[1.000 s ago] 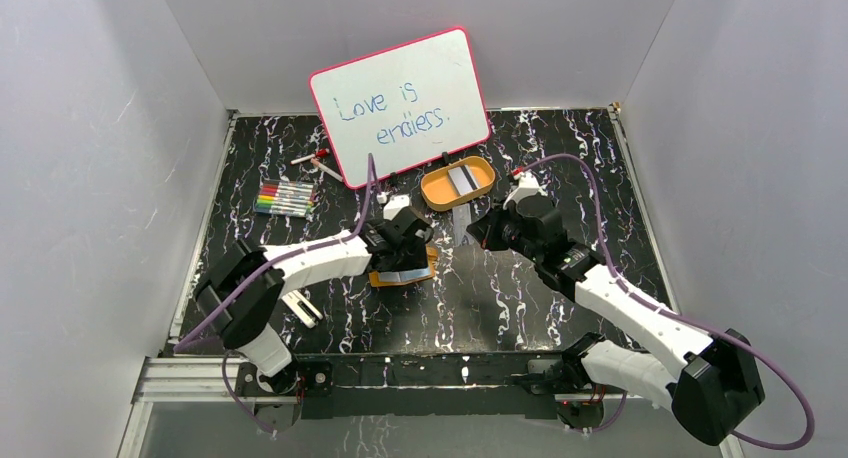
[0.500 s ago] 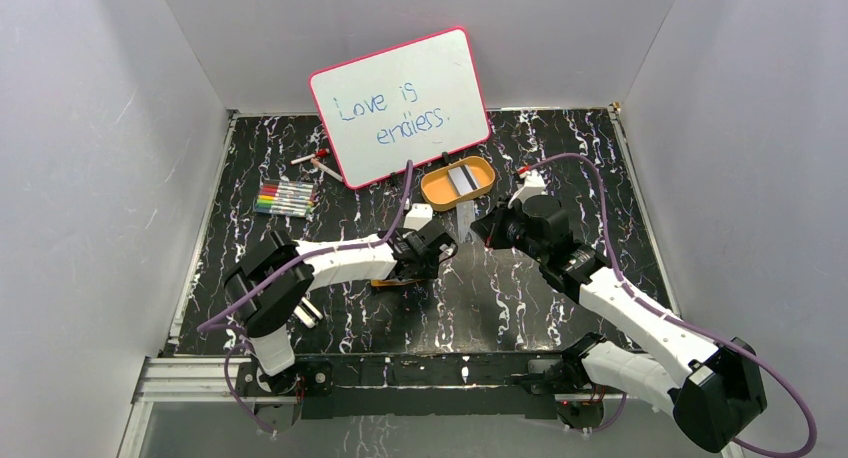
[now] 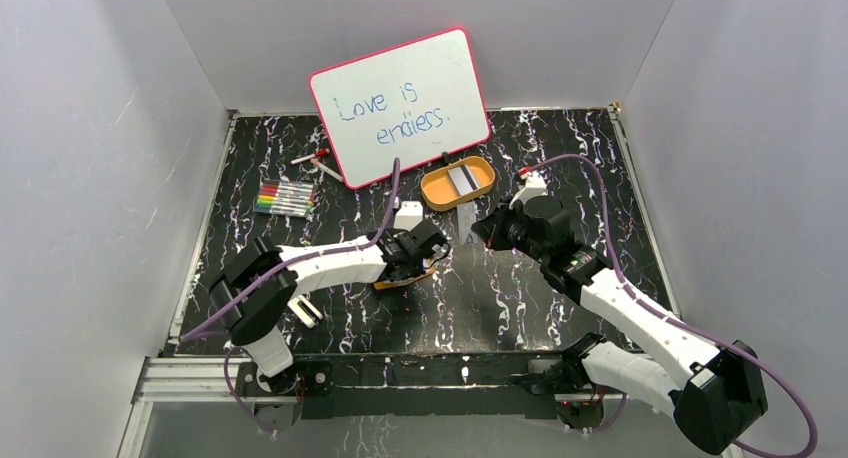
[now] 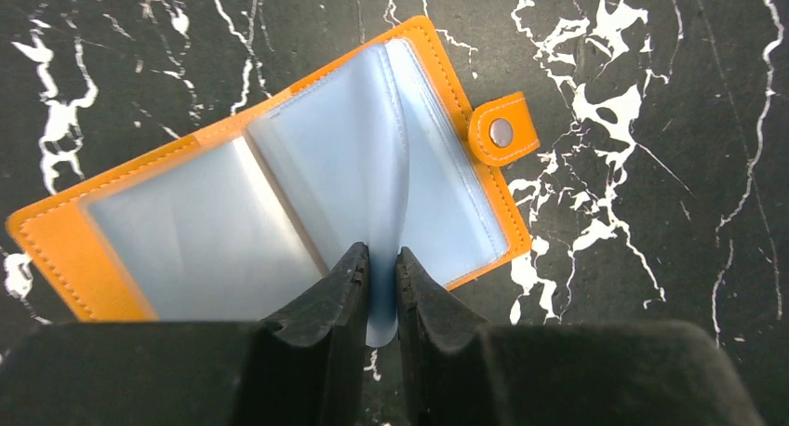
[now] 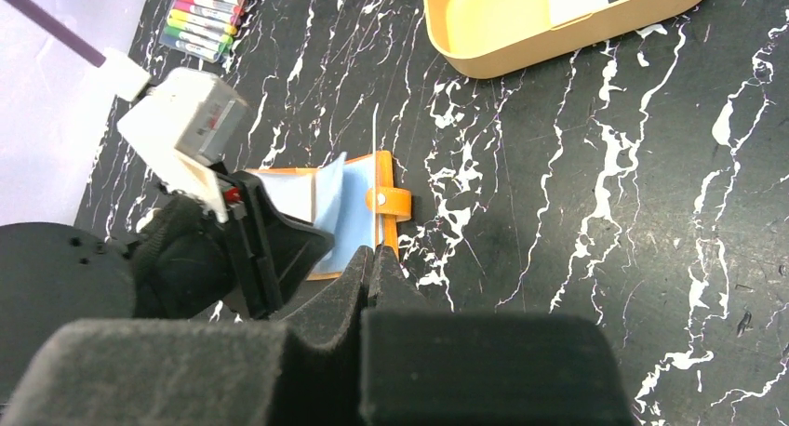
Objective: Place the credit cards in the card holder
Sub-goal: Adjust the card holder at the center of the board.
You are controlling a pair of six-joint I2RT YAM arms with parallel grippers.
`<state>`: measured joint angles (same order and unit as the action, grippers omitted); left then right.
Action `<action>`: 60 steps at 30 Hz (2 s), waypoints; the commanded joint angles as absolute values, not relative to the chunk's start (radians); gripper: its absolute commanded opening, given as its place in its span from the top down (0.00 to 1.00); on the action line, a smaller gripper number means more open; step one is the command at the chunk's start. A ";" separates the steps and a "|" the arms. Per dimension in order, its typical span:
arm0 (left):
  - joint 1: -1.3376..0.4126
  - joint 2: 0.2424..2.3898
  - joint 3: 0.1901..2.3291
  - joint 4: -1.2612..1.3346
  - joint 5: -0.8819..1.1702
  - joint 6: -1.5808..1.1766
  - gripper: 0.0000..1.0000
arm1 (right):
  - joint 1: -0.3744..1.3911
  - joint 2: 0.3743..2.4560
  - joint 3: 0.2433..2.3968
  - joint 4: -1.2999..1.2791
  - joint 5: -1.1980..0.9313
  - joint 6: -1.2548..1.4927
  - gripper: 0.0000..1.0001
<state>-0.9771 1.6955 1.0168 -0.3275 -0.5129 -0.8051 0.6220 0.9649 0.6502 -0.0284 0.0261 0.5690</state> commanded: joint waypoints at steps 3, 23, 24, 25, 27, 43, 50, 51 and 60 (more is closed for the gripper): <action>-0.977 1.553 0.982 -0.363 -0.581 -0.845 0.86 | 0.618 0.940 0.639 0.002 0.016 0.579 1.00; -0.977 1.443 0.828 -0.450 -0.671 -1.010 0.76 | 0.620 0.990 0.595 0.065 -0.124 0.624 1.00; -0.977 1.440 0.824 -0.455 -0.679 -1.017 0.76 | 0.625 0.998 0.595 0.076 -0.137 0.626 1.00; -0.977 1.436 0.820 -0.460 -0.685 -1.024 0.76 | 0.630 1.011 0.596 0.091 -0.154 0.627 1.00; -0.977 1.427 0.810 -0.470 -0.700 -1.040 0.76 | 0.652 1.046 0.605 0.118 -0.188 0.631 1.00; -0.977 1.351 0.751 -0.494 -0.743 -1.107 0.78 | 0.800 1.517 0.754 0.468 -0.374 0.834 1.00; -0.978 1.325 0.739 -0.492 -0.747 -1.109 0.78 | 0.811 1.662 0.810 0.514 -0.400 0.873 1.00; -0.977 1.323 0.739 -0.492 -0.747 -1.108 0.78 | 0.813 1.682 0.817 0.522 -0.404 0.879 1.00; -0.977 1.322 0.739 -0.493 -0.750 -1.098 0.79 | 0.827 1.847 0.883 0.551 -0.425 0.909 1.00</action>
<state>-0.9771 1.3510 0.7452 -0.4725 -0.6926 -1.0931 0.8188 1.8118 0.8310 0.4839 -0.4000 0.8898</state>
